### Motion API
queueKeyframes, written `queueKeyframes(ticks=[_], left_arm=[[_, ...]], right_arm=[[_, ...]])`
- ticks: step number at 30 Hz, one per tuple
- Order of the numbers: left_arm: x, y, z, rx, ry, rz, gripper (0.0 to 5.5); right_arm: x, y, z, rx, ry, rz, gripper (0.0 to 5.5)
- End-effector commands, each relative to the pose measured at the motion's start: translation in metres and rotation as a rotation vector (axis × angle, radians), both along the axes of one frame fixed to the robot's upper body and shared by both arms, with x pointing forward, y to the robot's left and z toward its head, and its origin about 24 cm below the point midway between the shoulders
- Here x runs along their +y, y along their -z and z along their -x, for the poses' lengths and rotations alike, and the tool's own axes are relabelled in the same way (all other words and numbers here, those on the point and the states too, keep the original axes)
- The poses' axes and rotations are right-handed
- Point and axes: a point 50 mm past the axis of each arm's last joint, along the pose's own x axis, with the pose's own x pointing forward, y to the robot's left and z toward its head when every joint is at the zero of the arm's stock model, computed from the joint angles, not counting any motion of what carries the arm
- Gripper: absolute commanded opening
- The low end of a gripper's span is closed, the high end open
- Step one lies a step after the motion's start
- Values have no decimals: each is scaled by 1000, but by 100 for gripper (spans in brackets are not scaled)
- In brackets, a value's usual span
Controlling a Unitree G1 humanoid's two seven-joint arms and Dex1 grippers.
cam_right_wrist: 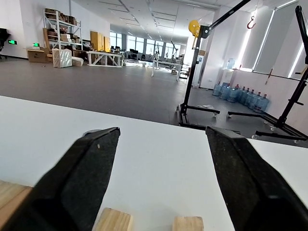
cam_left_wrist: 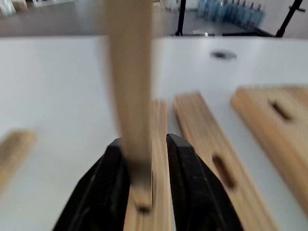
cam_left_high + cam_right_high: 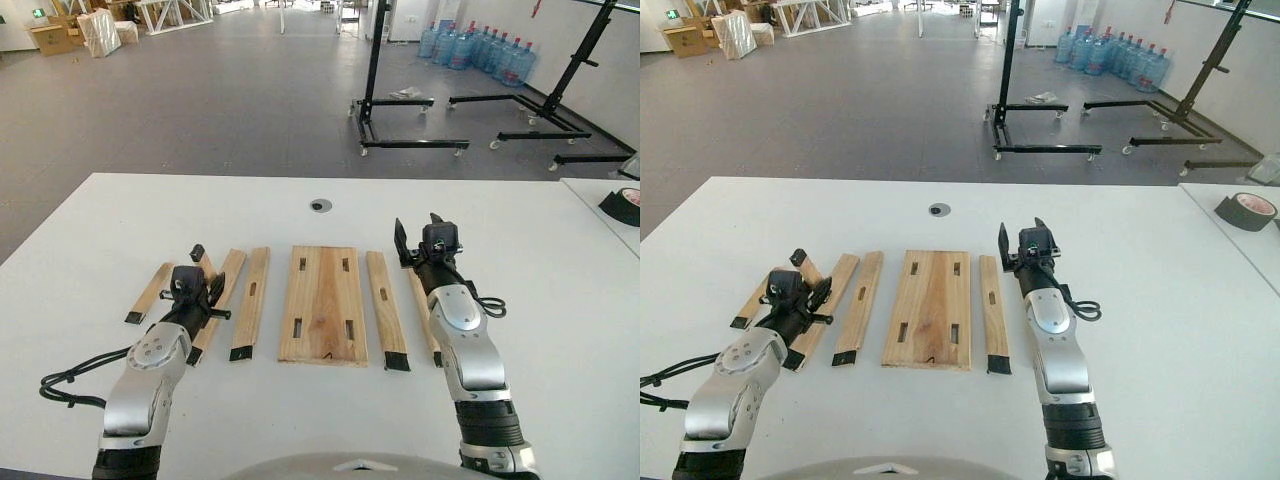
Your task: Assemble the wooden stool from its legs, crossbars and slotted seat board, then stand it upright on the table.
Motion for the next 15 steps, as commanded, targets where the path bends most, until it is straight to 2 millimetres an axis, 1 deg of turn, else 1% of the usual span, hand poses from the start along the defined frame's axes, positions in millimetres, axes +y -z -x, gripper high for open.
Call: queueKeyframes(ticks=[1,10,13,15], left_arm=[[3,-9,-1,-56,-27,-1,151],[5,-12,0,-59,-41,9,151],[5,-18,-3,-86,-36,12,151],[3,-26,-5,-117,-31,16,151]], right_arm=[[-1,1,0,0,5,23,329],[-4,0,1,-8,26,20,329],[-3,0,1,-9,28,16,329],[-3,-1,1,-10,28,12,329]])
